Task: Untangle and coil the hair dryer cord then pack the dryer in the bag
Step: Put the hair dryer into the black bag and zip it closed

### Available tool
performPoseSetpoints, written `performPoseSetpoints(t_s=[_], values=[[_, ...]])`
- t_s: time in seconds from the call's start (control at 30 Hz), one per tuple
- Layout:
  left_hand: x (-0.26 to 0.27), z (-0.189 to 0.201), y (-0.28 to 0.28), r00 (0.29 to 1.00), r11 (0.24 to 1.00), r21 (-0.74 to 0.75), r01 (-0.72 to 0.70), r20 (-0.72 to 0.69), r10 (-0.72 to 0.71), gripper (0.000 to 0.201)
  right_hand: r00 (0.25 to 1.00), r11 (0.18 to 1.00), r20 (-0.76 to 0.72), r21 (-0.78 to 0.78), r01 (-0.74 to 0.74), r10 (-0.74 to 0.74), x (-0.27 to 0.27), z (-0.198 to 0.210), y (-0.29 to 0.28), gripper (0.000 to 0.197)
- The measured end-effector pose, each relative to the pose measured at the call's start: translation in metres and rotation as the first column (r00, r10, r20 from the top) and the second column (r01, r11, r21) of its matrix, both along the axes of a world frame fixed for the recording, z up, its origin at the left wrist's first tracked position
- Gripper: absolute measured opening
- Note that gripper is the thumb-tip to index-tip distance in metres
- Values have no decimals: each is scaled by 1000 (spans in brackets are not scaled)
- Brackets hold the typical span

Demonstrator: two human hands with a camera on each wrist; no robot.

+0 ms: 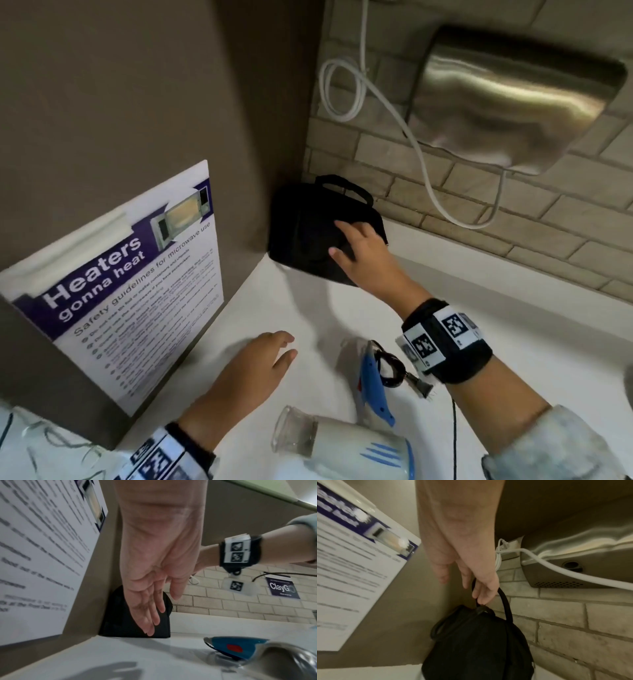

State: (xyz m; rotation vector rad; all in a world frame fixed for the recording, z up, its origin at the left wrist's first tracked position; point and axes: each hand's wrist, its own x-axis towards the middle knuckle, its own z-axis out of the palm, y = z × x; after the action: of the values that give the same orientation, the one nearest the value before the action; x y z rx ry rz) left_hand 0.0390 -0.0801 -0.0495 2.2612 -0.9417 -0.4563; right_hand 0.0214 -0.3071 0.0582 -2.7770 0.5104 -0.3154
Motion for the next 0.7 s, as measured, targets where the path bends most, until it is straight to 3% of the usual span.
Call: performPoseSetpoints(t_s=[0.27, 0.4, 0.5, 0.7], values=[[8, 13, 23, 988, 995, -39, -91, 123, 95, 32, 974, 966, -138, -211, 149, -180, 61, -25, -30, 68], [9, 19, 29, 985, 994, -43, -97, 138, 102, 31, 967, 941, -68, -258, 221, -245, 62, -29, -30, 48], [9, 24, 29, 984, 994, -73, -81, 154, 91, 30, 985, 963, 41, -211, 170, -165, 55, -30, -30, 27], [8, 49, 27, 964, 956, -288, -63, 231, 134, 38, 956, 984, 293, -179, 25, 29, 15, -17, -11, 20]])
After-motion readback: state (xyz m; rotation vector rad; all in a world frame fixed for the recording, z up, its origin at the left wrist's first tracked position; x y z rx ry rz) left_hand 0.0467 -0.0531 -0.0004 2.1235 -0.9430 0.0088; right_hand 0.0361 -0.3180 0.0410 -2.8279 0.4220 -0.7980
